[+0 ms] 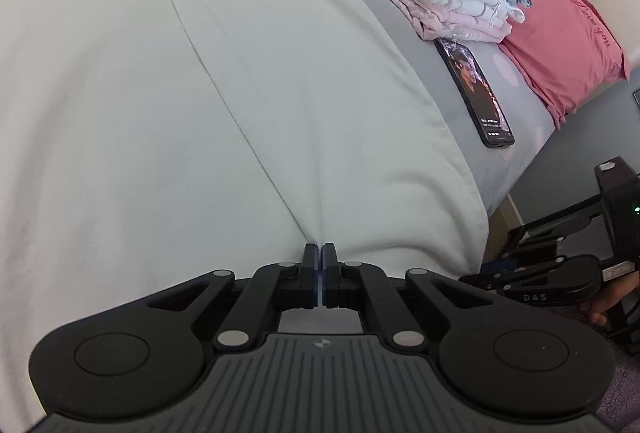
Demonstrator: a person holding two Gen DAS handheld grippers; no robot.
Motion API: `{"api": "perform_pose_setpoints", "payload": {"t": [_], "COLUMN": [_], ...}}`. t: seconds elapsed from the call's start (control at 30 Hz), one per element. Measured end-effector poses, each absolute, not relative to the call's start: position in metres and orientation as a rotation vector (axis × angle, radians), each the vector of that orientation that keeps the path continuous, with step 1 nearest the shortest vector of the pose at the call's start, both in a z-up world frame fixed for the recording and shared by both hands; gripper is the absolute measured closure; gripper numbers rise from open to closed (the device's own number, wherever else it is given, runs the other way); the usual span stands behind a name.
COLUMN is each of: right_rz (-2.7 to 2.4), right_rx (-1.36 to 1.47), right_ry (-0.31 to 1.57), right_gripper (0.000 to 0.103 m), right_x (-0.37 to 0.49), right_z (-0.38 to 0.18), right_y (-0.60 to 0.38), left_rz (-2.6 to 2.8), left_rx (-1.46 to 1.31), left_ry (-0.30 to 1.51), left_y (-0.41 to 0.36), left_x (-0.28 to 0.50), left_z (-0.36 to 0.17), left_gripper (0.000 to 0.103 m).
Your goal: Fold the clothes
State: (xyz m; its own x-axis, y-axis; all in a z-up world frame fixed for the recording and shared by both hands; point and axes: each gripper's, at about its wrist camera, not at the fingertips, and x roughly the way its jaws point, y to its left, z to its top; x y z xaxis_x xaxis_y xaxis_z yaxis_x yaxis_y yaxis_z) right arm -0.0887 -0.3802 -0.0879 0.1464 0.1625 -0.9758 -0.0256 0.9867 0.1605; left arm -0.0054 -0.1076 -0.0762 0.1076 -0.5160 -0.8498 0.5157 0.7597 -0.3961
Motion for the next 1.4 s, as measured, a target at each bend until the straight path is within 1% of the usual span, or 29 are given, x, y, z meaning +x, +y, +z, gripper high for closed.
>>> {"api": "perform_pose_setpoints", "payload": {"t": [0.2, 0.27, 0.33, 0.5, 0.57, 0.63, 0.73, 0.87, 0.97, 1.1, 1.17, 1.23, 1.27, 1.3, 1.33, 1.37, 1.4], "right_rz": [0.141, 0.158, 0.184, 0.185, 0.161, 0.151, 0.131, 0.097, 0.066, 0.021, 0.001, 0.018, 0.028, 0.038, 0.042, 0.034, 0.020], "right_rx": [0.118, 0.104, 0.081, 0.032, 0.058, 0.126, 0.195, 0.216, 0.278, 0.362, 0.419, 0.473, 0.486, 0.487, 0.479, 0.455, 0.427], "right_ry": [1.255, 1.204, 1.149, 1.059, 1.029, 0.998, 0.953, 0.911, 0.925, 0.947, 0.980, 0.987, 0.984, 0.980, 0.975, 0.966, 0.954], "right_gripper": [0.073, 0.073, 0.073, 0.074, 0.074, 0.075, 0.077, 0.077, 0.075, 0.075, 0.074, 0.076, 0.090, 0.100, 0.100, 0.100, 0.101], "right_x": [-0.083, -0.074, -0.061, -0.012, 0.014, 0.043, 0.077, 0.115, 0.142, 0.176, 0.182, 0.184, 0.185, 0.186, 0.186, 0.186, 0.186], "right_z": [-0.032, -0.015, 0.000, 0.015, 0.015, 0.008, 0.001, -0.011, -0.025, -0.044, -0.054, -0.058, -0.058, -0.056, -0.055, -0.053, -0.051], "right_y": [-0.384, -0.384, -0.388, -0.385, -0.390, -0.398, -0.401, -0.391, -0.391, -0.391, -0.396, -0.401, -0.401, -0.401, -0.400, -0.397, -0.395], "left_rz": [-0.723, -0.704, -0.690, -0.688, -0.671, -0.660, -0.652, -0.623, -0.609, -0.615, -0.626, -0.643, -0.655, -0.668, -0.678, -0.686, -0.688], "left_rx": [-0.058, -0.067, -0.061, -0.015, -0.026, -0.028, -0.023, -0.070, -0.116, -0.186, -0.219, -0.233, -0.237, -0.240, -0.232, -0.216, -0.200], "left_ry": [1.290, 1.283, 1.249, 1.096, 1.057, 1.020, 0.979, 0.948, 0.942, 0.942, 0.949, 0.947, 0.949, 0.954, 0.956, 0.952, 0.945], "left_y": [-0.095, -0.092, -0.090, -0.085, -0.081, -0.079, -0.079, -0.075, -0.073, -0.073, -0.075, -0.080, -0.082, -0.083, -0.087, -0.090, -0.093], "left_x": [0.011, 0.023, 0.037, 0.083, 0.105, 0.127, 0.159, 0.204, 0.233, 0.261, 0.271, 0.279, 0.282, 0.285, 0.289, 0.291, 0.292], "left_z": [-0.062, -0.053, -0.043, -0.018, -0.012, -0.007, -0.005, -0.015, -0.031, -0.052, -0.061, -0.069, -0.073, -0.076, -0.079, -0.081, -0.081], "left_gripper": [0.102, 0.098, 0.093, 0.091, 0.082, 0.077, 0.072, 0.062, 0.059, 0.058, 0.054, 0.054, 0.054, 0.054, 0.061, 0.082, 0.092]}}
